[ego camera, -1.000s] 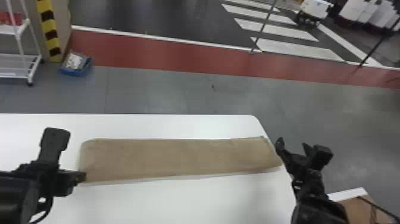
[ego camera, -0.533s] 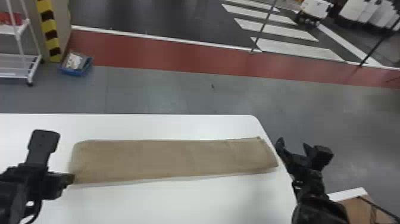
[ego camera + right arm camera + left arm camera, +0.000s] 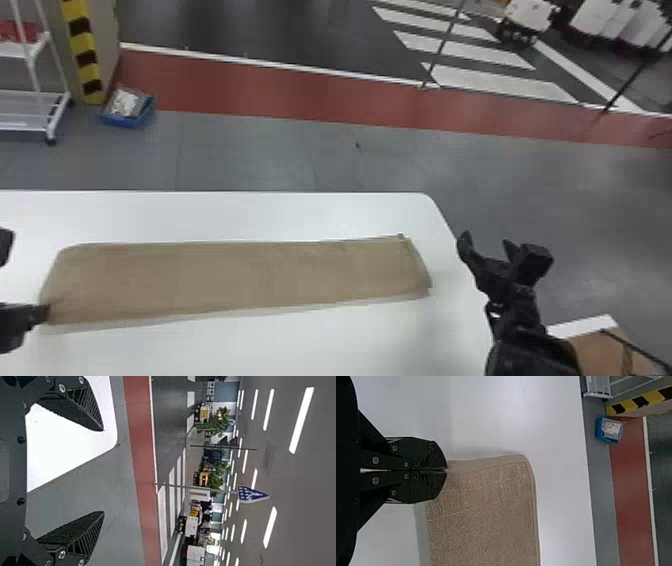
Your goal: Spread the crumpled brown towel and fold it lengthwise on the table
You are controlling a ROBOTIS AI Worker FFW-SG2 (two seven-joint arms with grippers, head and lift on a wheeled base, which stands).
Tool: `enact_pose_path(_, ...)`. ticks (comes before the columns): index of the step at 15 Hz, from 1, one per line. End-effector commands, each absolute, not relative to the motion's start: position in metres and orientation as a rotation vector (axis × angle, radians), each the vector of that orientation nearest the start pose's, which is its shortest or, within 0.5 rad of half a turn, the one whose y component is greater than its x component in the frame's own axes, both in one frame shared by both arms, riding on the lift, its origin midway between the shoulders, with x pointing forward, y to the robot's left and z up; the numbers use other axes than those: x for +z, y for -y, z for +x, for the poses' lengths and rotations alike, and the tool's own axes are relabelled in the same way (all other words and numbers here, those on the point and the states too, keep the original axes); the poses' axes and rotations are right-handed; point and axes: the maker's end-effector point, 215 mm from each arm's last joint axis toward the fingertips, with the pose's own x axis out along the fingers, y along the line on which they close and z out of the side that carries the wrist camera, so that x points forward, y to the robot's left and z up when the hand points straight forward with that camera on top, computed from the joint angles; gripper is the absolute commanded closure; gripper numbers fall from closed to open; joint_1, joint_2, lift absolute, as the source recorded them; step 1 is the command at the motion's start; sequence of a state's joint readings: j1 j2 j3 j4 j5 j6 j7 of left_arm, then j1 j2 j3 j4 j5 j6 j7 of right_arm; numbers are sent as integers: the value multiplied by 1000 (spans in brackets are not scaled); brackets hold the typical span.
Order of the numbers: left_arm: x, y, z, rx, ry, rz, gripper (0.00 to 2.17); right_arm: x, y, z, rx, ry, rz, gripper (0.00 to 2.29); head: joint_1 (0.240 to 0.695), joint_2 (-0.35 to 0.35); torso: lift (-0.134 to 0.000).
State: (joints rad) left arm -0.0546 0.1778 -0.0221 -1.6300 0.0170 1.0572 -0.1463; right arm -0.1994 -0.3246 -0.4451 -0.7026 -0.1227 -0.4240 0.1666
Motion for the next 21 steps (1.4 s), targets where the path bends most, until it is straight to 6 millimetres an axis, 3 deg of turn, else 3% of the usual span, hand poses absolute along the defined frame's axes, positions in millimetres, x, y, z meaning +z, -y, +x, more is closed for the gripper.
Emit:
enact_pose_path(1,-550,-301,484,-54,-956,92,1531,-465,598,515,-412,-137,-45,154,695,-340,0)
enact_pose_path(5,-553,-310,478,-44,-965,114,1528,-468,584,518,-394,-140,-37,154,695,-311,0)
enact_pose_path(10,-551,-310,474,-43,-968,120,1514,-472,585,513,-394,-150,-39,154,695,-299,0)
enact_pose_path(11,-544,-311,477,-40,-948,120,1281,-473,583,513,-392,-152,-38,154,695,-299,0)
enact_pose_path(12,-544,-309,476,-42,-943,120,1247,-472,580,516,-389,-153,-28,154,695,-299,0)
enact_pose_path(14,-531,-301,481,-55,-906,115,552,-474,574,518,-384,-161,-18,154,695,-297,0)
enact_pose_path(15,-531,-302,478,-55,-905,115,512,-474,574,518,-381,-161,-15,154,695,-295,0)
enact_pose_path(16,-524,-304,479,-50,-888,113,194,-474,573,519,-367,-163,-14,154,695,-295,0)
enact_pose_path(17,-516,-304,486,-50,-856,114,70,-472,565,523,-317,-161,-7,154,695,-294,0)
enact_pose_path(19,-499,-307,503,-45,-771,113,70,-467,541,536,-190,-158,1,164,695,-284,0)
enact_pose_path(21,-489,-305,516,-51,-739,105,83,-480,524,547,-101,-227,48,174,695,-250,0)
